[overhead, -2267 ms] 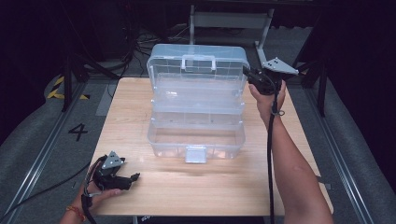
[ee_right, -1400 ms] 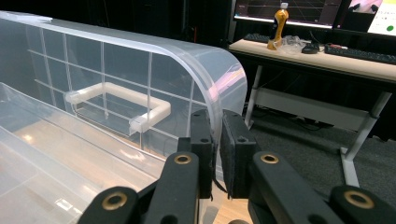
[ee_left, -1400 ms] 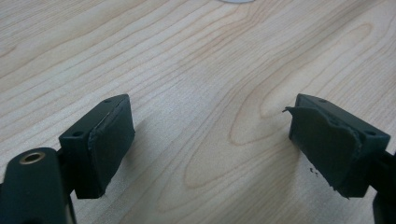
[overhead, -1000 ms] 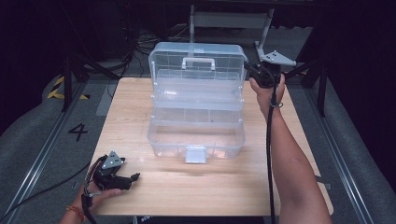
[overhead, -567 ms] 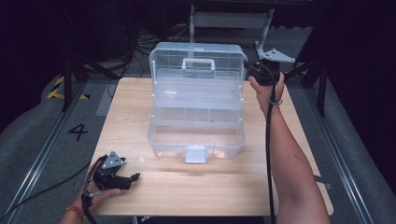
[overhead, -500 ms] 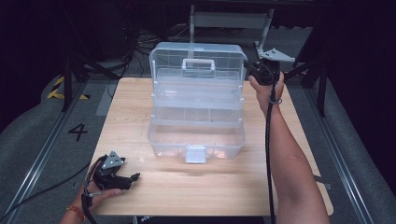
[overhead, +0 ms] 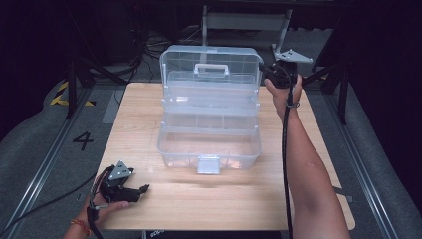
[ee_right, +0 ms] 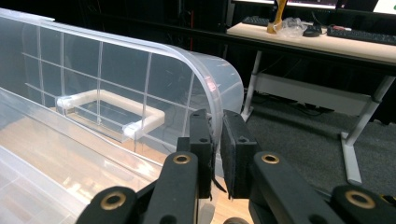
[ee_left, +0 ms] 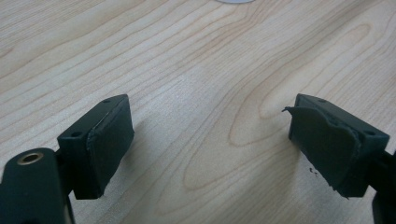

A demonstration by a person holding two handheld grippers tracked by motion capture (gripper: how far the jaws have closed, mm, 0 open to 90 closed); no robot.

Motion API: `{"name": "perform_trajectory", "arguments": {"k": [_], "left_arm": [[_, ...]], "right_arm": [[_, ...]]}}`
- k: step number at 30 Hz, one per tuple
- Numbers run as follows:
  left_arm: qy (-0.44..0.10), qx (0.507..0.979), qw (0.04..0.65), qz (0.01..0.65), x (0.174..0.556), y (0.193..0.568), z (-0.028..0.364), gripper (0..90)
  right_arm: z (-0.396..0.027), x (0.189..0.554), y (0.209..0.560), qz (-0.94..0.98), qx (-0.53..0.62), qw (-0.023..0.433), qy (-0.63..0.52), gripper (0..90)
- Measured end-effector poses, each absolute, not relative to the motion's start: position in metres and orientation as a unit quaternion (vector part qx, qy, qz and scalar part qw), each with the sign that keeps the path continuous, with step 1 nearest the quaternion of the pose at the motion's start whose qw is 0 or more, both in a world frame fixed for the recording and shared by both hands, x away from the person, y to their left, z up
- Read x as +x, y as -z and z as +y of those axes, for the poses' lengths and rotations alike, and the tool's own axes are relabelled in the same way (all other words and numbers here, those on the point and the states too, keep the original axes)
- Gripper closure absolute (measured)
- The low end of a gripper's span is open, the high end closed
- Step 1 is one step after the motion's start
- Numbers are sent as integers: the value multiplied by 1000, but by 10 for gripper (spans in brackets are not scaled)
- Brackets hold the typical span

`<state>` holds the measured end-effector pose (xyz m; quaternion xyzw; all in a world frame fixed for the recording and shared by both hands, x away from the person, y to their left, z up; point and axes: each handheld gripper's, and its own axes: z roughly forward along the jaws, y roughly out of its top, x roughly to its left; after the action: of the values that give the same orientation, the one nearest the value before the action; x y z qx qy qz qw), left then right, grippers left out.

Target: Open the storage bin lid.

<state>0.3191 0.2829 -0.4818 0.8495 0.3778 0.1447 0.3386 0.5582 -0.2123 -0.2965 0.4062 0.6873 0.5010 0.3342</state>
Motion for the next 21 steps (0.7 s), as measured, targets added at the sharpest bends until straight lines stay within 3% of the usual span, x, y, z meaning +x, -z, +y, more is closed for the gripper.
{"name": "perform_trajectory", "arguments": {"k": [21], "left_arm": [[-143, 850, 338, 378, 319, 482, 283, 142]], "right_arm": [[-209, 583, 299, 698, 422, 327, -478, 830]]}}
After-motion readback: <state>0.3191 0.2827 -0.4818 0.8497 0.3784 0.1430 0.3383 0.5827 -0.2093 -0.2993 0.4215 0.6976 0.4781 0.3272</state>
